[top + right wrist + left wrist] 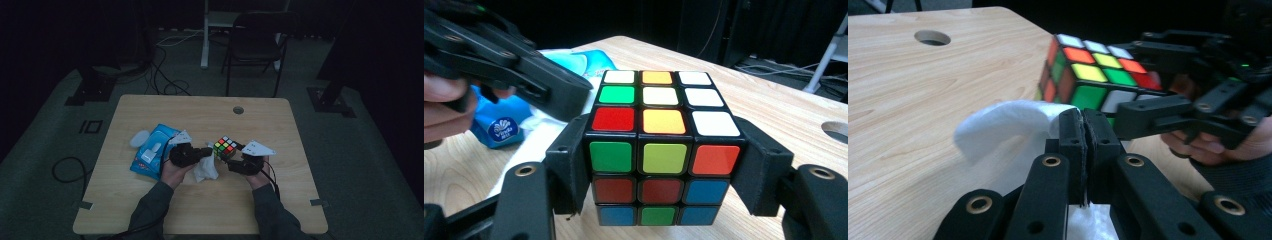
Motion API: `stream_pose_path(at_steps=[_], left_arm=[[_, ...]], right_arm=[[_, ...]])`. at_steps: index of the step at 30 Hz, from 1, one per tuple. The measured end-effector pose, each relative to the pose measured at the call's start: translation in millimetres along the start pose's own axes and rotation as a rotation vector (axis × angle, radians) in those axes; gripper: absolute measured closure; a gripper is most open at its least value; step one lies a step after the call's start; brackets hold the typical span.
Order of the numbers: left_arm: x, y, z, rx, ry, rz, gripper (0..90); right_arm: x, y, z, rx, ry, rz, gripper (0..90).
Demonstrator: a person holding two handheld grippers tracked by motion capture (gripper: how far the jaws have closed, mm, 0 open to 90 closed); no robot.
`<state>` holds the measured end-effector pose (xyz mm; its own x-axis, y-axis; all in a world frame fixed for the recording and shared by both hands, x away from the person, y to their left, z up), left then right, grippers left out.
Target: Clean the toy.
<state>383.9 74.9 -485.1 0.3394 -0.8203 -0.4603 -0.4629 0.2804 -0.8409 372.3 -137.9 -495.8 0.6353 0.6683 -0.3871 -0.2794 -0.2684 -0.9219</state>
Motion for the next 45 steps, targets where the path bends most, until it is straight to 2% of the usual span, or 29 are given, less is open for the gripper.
stream_pose_path(at_steps=[5, 11, 13, 17, 25, 32, 45], left_arm=[[-0.8, 0.0, -10.5, 0.025, 0.026, 0.011, 88.7], [3.9, 3.3, -22.7, 0.063, 0.056, 0.064, 88.5], [4.6, 2.5, -24.7, 0.076, 0.060, 0.071, 88.6], [2.5, -2.3, -22.3, 0.081, 0.053, 0.056, 88.6], [-5.5, -11.0, -12.0, 0.075, 0.005, 0.004, 88.6], [-6.5, -16.3, -8.6, 0.061, -0.003, -0.040, 88.6], [-5.9, -11.5, -7.6, 0.072, -0.020, -0.026, 88.6]], right_arm=[[2.7, 2.5, -2.2, 0.008, 0.017, 0.017, 34.3], [3.0, 3.1, -4.3, 0.015, 0.035, 0.023, 34.3], [3.3, 3.5, -4.1, 0.015, 0.027, 0.026, 34.3], [4.7, 3.4, -0.7, 0.007, 0.006, 0.024, 34.3], [6.3, 2.6, 6.1, -0.007, -0.036, 0.024, 34.3], [6.8, 3.1, 5.7, -0.002, -0.053, 0.025, 34.3], [4.8, 1.8, 4.3, 0.021, -0.055, 0.018, 34.3]])
Point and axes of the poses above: each handheld gripper's, and its own axes: x roughly forward along the jaws, y roughly out of its underside, z roughly to its left, the point moved 3 cm from there along x, roughly forward along the jaws, and after that the axes turned 5 degrees about z, right-handed, at the moved point
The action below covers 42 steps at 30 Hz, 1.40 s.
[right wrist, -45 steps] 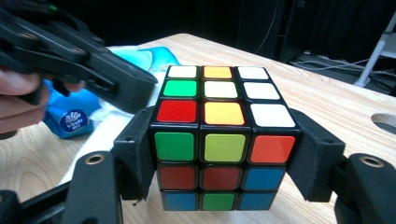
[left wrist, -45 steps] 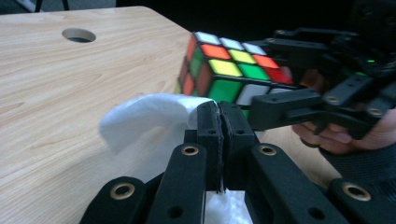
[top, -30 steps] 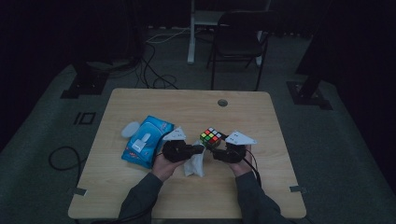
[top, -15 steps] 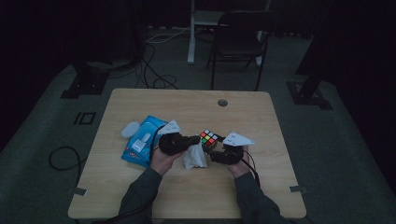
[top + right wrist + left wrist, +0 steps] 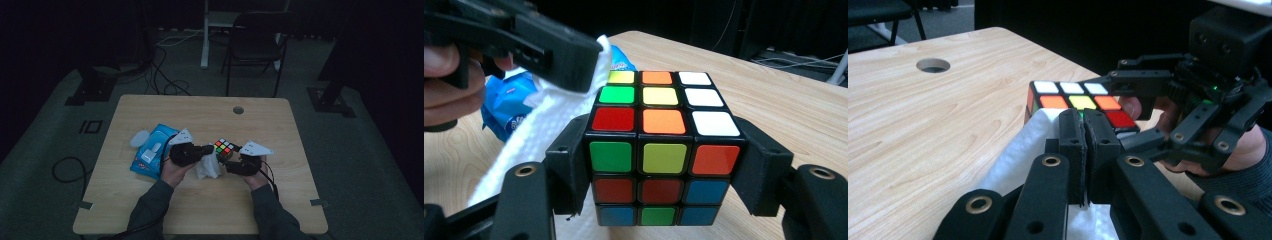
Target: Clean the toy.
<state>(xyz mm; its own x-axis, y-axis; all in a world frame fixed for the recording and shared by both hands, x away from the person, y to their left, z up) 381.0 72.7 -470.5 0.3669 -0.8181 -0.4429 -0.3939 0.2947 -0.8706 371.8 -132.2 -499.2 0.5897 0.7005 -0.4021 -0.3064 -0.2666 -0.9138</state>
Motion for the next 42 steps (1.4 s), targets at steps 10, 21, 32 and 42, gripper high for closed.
stream_pose_path(at_steps=[10, 21, 32, 42], left_arm=[[10.7, 13.6, -0.1, -0.002, -0.004, 0.059, 88.7], [18.5, 15.8, -10.1, 0.021, 0.021, 0.089, 88.7], [28.1, 21.2, -17.3, 0.036, 0.042, 0.120, 88.7], [34.7, 19.9, -25.6, 0.059, 0.063, 0.136, 88.7]], right_arm=[[-4.7, -2.9, -4.4, 0.031, -0.005, -0.026, 34.2], [-4.7, -2.5, -5.7, 0.044, -0.004, -0.033, 34.2], [-5.9, -2.7, -7.9, 0.067, -0.005, -0.043, 34.3], [-6.4, -2.0, -10.0, 0.089, -0.009, -0.051, 34.3]])
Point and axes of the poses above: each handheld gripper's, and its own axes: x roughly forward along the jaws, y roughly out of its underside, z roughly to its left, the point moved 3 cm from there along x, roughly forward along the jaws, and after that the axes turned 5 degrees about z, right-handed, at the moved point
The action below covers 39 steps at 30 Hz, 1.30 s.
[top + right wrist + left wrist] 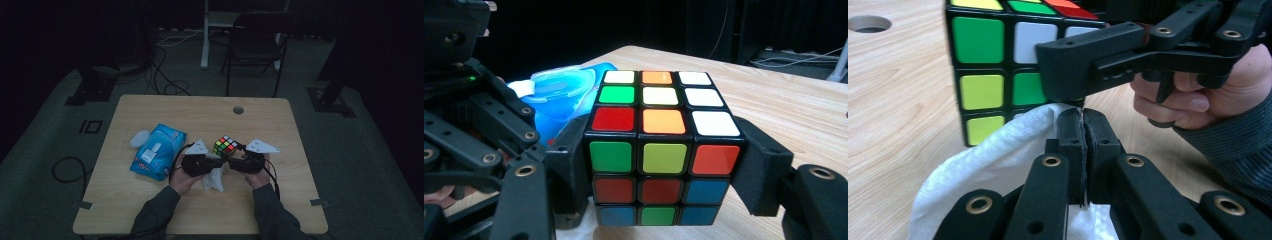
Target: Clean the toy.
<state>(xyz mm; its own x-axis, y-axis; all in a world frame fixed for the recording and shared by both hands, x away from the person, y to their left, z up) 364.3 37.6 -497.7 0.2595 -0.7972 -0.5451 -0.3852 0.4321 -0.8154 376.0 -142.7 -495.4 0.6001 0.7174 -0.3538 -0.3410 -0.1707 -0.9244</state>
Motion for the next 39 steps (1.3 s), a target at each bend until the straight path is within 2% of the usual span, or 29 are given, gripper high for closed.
stream_pose_path(at_steps=[5, 10, 16, 21, 31, 39], left_arm=[[2.7, -0.1, -2.5, 0.011, 0.006, 0.004, 88.7], [1.0, 2.7, 1.0, 0.005, -0.010, 0.009, 88.6], [-12.8, 5.8, 13.0, -0.019, -0.055, -0.007, 88.6], [-25.0, 4.2, 17.6, -0.028, -0.074, -0.033, 88.6], [-45.3, -17.4, 17.4, -0.008, -0.083, -0.105, 88.6], [-50.8, -38.4, 15.4, 0.025, -0.087, -0.130, 88.6]], right_arm=[[-0.2, 0.0, -0.3, 0.004, 0.002, 0.000, 34.3], [-1.3, -0.6, -0.5, 0.006, 0.003, -0.005, 34.2], [-2.3, -1.1, -1.6, 0.005, 0.002, -0.006, 34.2], [-1.8, -0.8, -0.9, 0.003, 0.000, -0.003, 34.3], [4.2, 3.8, 3.0, -0.020, -0.010, 0.027, 34.2], [9.1, 6.8, 7.9, -0.040, -0.021, 0.050, 34.3]])
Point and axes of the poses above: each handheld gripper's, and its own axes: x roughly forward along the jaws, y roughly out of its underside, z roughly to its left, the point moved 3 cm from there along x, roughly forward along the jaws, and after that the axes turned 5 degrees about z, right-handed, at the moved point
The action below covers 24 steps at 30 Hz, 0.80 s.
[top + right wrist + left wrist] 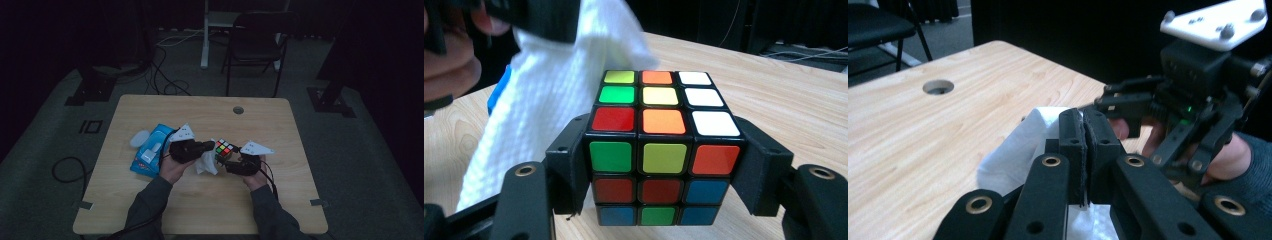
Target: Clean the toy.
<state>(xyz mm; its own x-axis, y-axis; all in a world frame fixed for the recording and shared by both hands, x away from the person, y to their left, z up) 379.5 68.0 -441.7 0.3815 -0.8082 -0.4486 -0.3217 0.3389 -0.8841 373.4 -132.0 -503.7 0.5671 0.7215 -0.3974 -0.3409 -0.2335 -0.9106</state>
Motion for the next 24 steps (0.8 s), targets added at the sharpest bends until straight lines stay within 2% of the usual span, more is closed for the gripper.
stream_pose_path(at_steps=[11, 18, 21, 24], left_arm=[[8.7, -18.4, -1.9, 0.017, 0.004, -0.009, 88.6], [8.2, -38.5, -8.3, 0.034, 0.019, -0.066, 88.5], [9.9, -37.8, -7.3, 0.033, 0.009, -0.056, 88.0], [14.1, -29.1, -2.6, 0.018, -0.010, -0.026, 87.9]], right_arm=[[7.9, 6.6, 5.2, -0.018, -0.010, 0.037, 34.2], [12.6, 9.3, 10.4, -0.034, -0.019, 0.059, 34.2], [10.9, 8.0, 9.5, -0.034, -0.016, 0.050, 34.2], [7.8, 5.8, 7.3, -0.031, -0.006, 0.036, 34.2]])
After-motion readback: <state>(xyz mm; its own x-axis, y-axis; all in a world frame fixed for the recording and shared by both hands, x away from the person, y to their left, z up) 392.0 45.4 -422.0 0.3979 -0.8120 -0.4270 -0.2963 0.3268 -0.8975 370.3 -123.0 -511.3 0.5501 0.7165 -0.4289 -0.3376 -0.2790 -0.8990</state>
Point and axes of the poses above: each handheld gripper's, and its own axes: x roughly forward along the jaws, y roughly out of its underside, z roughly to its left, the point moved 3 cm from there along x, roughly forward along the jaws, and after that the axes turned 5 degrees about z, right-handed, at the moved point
